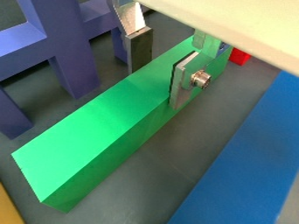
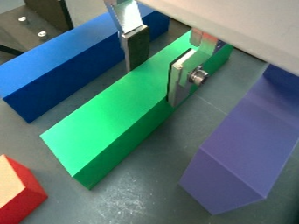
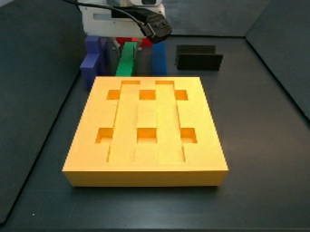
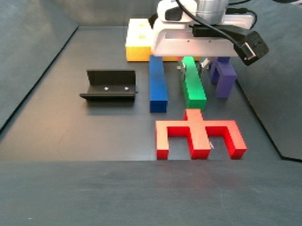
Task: Pick up the green object. Move up. Move to above the board. Insert the green object.
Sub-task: Pick up the green object.
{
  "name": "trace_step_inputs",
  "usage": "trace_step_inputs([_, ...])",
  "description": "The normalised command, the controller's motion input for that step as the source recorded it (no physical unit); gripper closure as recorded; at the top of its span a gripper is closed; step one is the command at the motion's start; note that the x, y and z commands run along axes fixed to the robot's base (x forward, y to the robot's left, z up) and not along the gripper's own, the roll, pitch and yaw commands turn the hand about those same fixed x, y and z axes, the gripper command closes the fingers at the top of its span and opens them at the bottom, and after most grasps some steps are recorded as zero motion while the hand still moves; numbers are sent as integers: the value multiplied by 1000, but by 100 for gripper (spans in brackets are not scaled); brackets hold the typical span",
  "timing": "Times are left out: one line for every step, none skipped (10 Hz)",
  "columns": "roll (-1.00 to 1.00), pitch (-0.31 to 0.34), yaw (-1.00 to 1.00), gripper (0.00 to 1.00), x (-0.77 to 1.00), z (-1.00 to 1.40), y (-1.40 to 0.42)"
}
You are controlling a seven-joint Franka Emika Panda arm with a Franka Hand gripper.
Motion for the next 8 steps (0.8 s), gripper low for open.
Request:
trace_step_inputs([0,0,0,100,0,0,0])
trace_step_inputs([0,0,0,100,0,0,0])
trace_step_inputs([0,0,0,100,0,0,0])
trace_step_inputs([0,0,0,100,0,0,0])
trace_step_inputs([0,0,0,100,0,0,0])
trace_step_inputs([0,0,0,100,0,0,0])
trace_step_inputs([0,0,0,100,0,0,0])
trace_step_inputs([0,0,0,100,0,0,0])
